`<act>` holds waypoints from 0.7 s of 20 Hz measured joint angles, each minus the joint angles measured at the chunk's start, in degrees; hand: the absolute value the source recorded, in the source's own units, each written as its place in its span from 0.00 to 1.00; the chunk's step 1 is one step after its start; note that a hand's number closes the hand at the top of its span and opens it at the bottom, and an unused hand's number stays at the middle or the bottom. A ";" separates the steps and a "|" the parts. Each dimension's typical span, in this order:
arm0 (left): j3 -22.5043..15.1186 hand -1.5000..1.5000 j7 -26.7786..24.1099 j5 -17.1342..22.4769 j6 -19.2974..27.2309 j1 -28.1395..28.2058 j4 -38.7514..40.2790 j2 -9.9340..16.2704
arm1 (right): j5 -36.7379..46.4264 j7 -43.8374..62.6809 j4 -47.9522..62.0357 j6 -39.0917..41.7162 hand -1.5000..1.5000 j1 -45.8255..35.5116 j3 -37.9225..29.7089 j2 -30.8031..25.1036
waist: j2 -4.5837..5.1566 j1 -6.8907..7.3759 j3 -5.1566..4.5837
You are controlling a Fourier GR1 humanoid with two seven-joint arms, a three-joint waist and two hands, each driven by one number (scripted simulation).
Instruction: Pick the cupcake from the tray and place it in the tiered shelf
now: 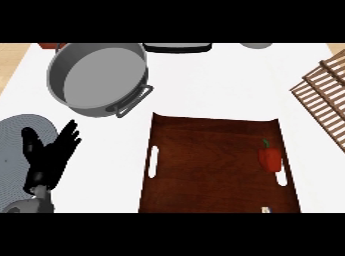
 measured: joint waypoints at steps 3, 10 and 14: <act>0.40 0.50 0.34 -0.10 0.30 -0.21 0.01 0.28 | 2.15 3.13 -4.19 -0.48 0.00 3.03 -0.92 -1.19 | -0.08 -0.37 -0.01; 0.53 0.50 0.76 -0.03 0.30 0.62 -0.35 0.21 | 3.18 8.70 -18.00 1.67 0.00 10.34 -8.25 -3.21 | -0.30 -1.17 -0.01; 0.90 0.50 0.88 0.05 0.55 0.44 -0.54 0.29 | -1.84 10.57 -28.13 6.84 0.00 16.13 -15.11 -2.75 | -0.46 -1.72 0.00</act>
